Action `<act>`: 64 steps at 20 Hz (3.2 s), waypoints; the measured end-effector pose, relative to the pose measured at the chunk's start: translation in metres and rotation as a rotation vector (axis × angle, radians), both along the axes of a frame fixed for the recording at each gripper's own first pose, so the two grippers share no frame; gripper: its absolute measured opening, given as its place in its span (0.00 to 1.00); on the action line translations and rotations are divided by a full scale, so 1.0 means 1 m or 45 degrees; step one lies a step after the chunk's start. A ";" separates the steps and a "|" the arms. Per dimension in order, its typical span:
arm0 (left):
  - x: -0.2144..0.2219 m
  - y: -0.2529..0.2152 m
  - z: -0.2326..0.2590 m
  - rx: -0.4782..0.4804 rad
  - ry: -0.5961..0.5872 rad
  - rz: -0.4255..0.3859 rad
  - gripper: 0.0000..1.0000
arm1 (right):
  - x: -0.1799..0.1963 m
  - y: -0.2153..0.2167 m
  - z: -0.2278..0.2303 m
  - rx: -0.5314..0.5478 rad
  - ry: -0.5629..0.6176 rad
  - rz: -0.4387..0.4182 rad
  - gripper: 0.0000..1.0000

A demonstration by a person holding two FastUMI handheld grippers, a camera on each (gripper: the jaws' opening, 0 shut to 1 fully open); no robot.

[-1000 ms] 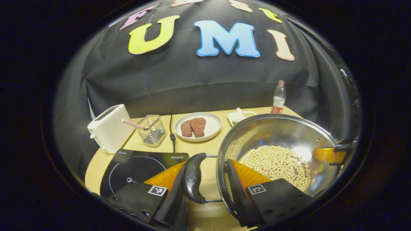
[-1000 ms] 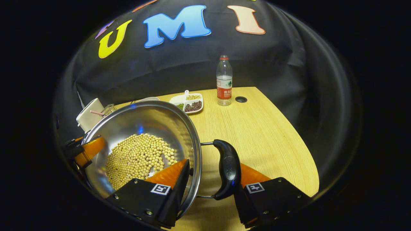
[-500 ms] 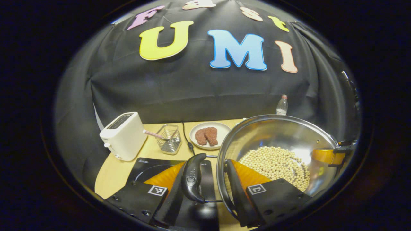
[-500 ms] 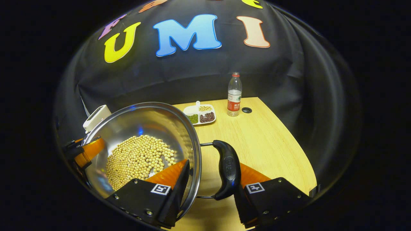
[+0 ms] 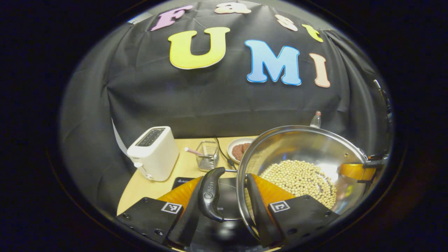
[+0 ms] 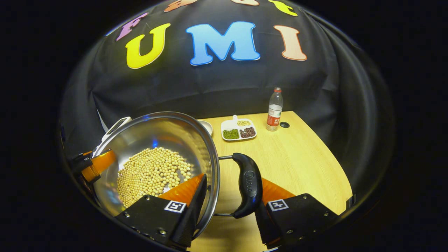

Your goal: First push the handle of the pot to place it horizontally, then grasp the pot with both hands and set it on the induction cooktop.

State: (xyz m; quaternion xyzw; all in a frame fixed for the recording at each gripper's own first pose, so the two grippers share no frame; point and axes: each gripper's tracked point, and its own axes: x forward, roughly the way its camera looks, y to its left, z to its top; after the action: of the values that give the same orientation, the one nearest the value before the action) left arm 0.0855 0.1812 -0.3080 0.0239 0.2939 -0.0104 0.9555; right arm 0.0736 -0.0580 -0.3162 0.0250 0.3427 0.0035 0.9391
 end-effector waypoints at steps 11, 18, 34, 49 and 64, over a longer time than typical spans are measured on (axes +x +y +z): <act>0.000 0.074 0.002 -0.008 0.014 0.073 0.76 | 0.008 -0.014 0.006 0.018 0.033 0.070 0.70; -0.002 0.116 -0.028 -0.014 0.066 0.117 0.76 | 0.026 -0.006 -0.012 0.019 0.089 0.107 0.71; -0.002 0.154 -0.067 -0.048 0.132 0.180 0.73 | 0.045 -0.013 0.004 0.002 0.146 0.140 0.70; -0.001 0.155 -0.073 -0.053 0.137 0.161 0.76 | 0.043 -0.017 0.001 -0.001 0.174 0.151 0.70; 0.000 0.162 -0.051 -0.078 0.019 0.200 0.89 | 0.039 -0.030 0.032 -0.046 0.081 0.204 0.81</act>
State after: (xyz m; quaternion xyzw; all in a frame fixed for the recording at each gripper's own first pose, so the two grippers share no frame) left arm 0.0855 0.3436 -0.3585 -0.0286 0.3015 0.0554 0.9514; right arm 0.1123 -0.0883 -0.2839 -0.0195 0.3732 0.0718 0.9248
